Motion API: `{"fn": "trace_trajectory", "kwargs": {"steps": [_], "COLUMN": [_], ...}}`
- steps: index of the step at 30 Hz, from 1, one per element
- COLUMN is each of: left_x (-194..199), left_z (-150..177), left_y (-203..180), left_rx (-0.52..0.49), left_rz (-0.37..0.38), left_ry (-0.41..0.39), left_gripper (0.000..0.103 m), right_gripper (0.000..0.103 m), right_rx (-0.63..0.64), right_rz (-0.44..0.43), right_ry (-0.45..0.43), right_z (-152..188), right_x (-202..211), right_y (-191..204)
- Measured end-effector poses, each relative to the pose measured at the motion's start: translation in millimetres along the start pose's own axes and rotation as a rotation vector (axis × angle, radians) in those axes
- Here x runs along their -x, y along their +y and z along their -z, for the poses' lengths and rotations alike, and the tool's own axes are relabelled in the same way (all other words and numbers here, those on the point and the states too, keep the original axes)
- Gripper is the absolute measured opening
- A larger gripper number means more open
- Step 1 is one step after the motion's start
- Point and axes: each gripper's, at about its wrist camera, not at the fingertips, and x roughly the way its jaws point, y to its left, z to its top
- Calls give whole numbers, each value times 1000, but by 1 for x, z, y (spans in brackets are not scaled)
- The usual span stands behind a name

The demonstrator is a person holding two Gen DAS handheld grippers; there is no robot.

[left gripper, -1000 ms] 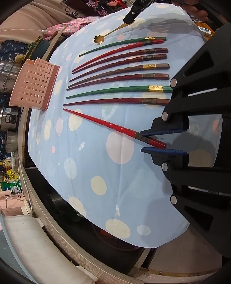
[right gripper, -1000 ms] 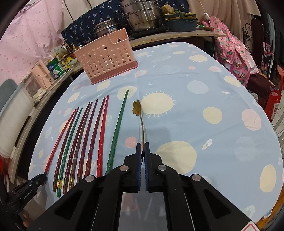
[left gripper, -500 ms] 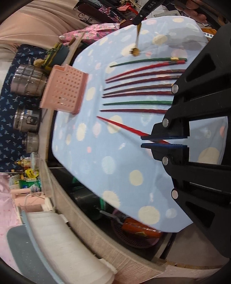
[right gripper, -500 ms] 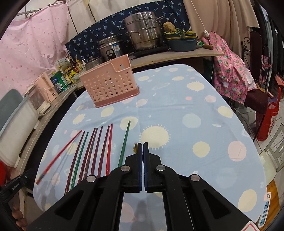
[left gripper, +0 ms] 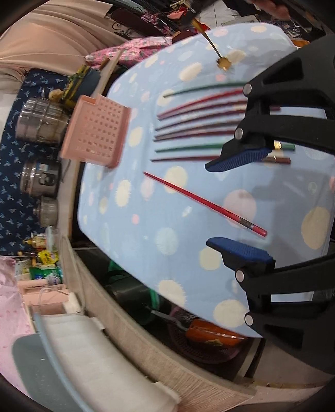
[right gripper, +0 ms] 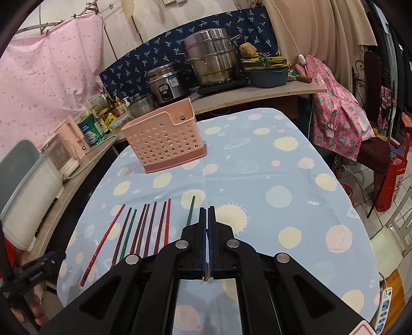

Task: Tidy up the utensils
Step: 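Lift the red chopstick with the left tool while the right tool carries the spoon toward the basket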

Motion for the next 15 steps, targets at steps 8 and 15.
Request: {"fn": "trace_trajectory", "kwargs": {"steps": [8,15], "left_x": [-46,-51], "left_z": [33,38], "left_y": [21,18], "left_rx": [29,-2], "left_rz": [4,24], "left_ry": [67,77], "left_gripper": [49,14], "right_gripper": [2,2], "right_rx": [18,16], "right_rz": [-5,1], "right_ry": [-3,6], "right_z": [3,4], "right_x": [4,3], "right_y": [11,14]}}
